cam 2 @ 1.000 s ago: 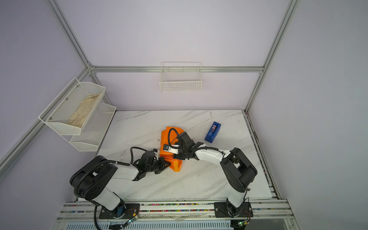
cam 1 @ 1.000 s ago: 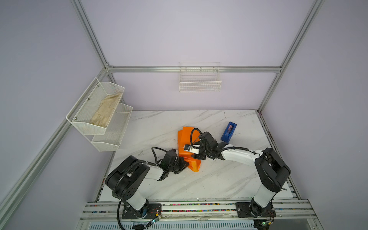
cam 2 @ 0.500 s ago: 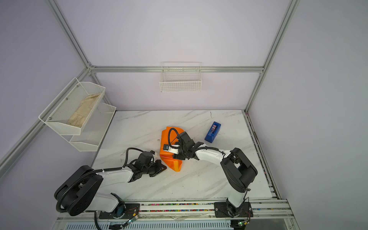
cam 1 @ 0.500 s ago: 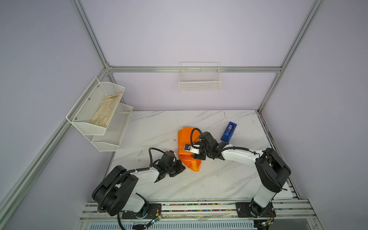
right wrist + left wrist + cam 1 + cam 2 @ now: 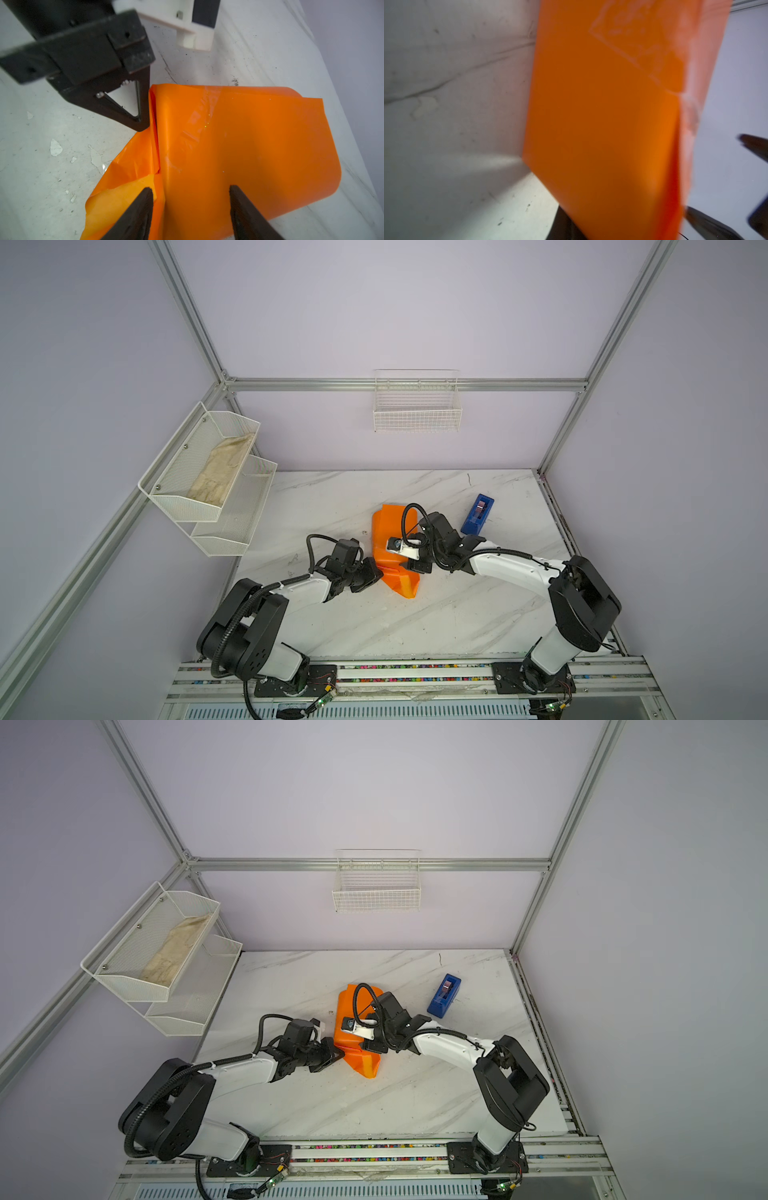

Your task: Wrap the gift box in paper

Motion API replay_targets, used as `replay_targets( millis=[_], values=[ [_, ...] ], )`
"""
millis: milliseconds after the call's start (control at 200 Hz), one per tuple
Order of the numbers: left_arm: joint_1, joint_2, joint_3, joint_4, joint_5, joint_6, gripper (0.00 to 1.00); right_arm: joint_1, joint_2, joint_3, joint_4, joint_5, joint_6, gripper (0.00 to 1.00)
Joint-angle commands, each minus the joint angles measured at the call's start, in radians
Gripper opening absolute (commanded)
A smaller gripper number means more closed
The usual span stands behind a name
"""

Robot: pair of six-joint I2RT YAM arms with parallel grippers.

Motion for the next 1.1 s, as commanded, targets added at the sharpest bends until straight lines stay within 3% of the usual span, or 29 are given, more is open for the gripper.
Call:
replay_targets(
  millis=[0,125,310,430,610,800,1095],
  values=[
    [0.003,0.017,0.054,0.072,0.037,0.003,0.00,0.000,-0.079,-0.017,-0.009,-0.017,0.105,0.62],
    [0.003,0.032,0.049,0.098,0.046,-0.006,0.00,-0.003,-0.147,-0.050,0.047,0.084,0.401,0.59],
    [0.003,0.032,0.049,0.103,0.041,-0.014,0.00,-0.016,-0.247,-0.175,0.044,0.367,1.031,0.42],
    [0.002,0.044,0.054,0.104,0.056,-0.011,0.00,-0.026,-0.292,-0.275,0.021,0.375,1.295,0.30],
    [0.002,0.062,0.053,0.112,0.074,-0.016,0.00,-0.026,-0.292,-0.410,0.126,0.275,1.444,0.15],
    [-0.009,0.068,0.043,0.121,0.077,-0.022,0.00,-0.022,-0.172,-0.442,0.327,0.080,1.467,0.05],
    [-0.022,0.110,0.051,0.120,0.089,-0.020,0.00,-0.004,-0.100,-0.405,0.365,0.052,1.481,0.00]
  ],
)
